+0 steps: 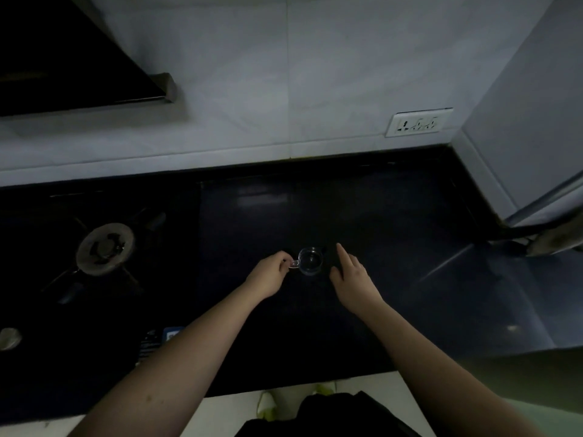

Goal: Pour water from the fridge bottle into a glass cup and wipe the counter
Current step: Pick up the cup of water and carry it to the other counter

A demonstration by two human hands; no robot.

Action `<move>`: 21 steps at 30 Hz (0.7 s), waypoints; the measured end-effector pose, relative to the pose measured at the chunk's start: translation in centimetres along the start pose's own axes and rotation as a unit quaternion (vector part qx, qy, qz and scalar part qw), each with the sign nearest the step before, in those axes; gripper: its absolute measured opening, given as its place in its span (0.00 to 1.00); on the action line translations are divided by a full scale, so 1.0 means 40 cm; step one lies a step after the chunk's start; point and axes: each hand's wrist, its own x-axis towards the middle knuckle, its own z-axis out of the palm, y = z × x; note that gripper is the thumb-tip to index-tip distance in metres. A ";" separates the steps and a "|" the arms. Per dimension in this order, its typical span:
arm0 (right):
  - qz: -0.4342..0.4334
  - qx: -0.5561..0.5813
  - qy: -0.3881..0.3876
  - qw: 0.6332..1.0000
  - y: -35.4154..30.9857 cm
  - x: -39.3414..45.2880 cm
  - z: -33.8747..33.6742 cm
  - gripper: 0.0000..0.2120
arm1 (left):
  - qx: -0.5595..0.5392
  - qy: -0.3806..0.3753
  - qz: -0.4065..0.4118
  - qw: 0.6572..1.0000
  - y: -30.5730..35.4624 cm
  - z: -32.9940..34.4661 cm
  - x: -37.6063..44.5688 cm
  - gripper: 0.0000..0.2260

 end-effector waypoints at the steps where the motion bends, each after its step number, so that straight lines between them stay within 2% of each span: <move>1: 0.010 0.016 -0.004 1.000 0.001 0.003 0.000 0.29 | -0.017 -0.007 -0.005 1.000 0.001 0.002 0.001 0.10; 6: 0.044 0.063 -0.013 0.997 0.020 0.024 -0.003 0.28 | -0.087 -0.013 -0.035 0.995 0.019 0.014 0.010 0.10; 11: 0.089 0.147 -0.018 0.985 0.031 0.031 -0.002 0.26 | -0.110 -0.028 -0.047 0.992 0.025 0.021 0.011 0.10; 21: 0.154 0.312 0.000 0.938 0.039 0.046 0.016 0.21 | -0.199 -0.046 -0.079 0.976 0.015 0.043 -0.007 0.13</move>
